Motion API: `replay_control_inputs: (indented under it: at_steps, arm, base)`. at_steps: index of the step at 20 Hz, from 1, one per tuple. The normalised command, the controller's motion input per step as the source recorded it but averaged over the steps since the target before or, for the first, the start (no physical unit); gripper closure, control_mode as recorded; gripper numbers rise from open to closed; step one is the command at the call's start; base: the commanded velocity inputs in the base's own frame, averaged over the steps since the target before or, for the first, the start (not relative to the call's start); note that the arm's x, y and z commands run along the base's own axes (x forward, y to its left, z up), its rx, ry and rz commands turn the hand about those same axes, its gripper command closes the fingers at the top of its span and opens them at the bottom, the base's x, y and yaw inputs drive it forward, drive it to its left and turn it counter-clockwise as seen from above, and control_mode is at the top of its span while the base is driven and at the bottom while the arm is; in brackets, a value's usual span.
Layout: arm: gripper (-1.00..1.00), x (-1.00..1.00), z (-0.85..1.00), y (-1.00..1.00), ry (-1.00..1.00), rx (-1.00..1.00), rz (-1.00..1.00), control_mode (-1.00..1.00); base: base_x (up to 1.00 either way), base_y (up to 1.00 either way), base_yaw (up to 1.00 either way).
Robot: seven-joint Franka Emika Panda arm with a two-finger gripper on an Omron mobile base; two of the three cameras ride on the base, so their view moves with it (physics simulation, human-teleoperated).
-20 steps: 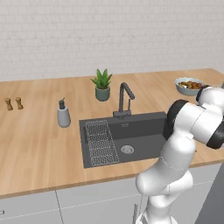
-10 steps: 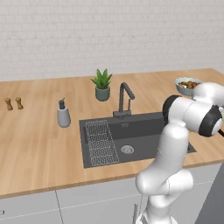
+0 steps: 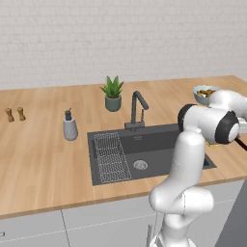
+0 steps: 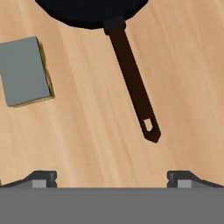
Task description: Pick the pan and sponge and place them into the sink. Then turn on the water.
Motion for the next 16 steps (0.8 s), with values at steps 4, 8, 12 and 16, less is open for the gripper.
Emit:
replay_control_inputs:
  at_steps: [4,8,12,16]
  arm:
    - [-1.0,0.14,-0.29,-0.04,0.0,0.0,0.01,-1.0]
    - [-1.0,0.19,-0.26,-0.17,0.0,0.0,0.01,-1.0]
    - [-1.0,0.18,-0.25,-0.2,0.01,0.0,0.01,-1.0]
    - [-1.0,0.19,-0.22,-0.15,0.01,0.0,0.0,-1.0]
  base:
    - [0.0,0.0,0.0]
    - [0.0,0.0,0.0]
    - [0.0,0.0,0.0]
    - [0.0,0.0,0.0]
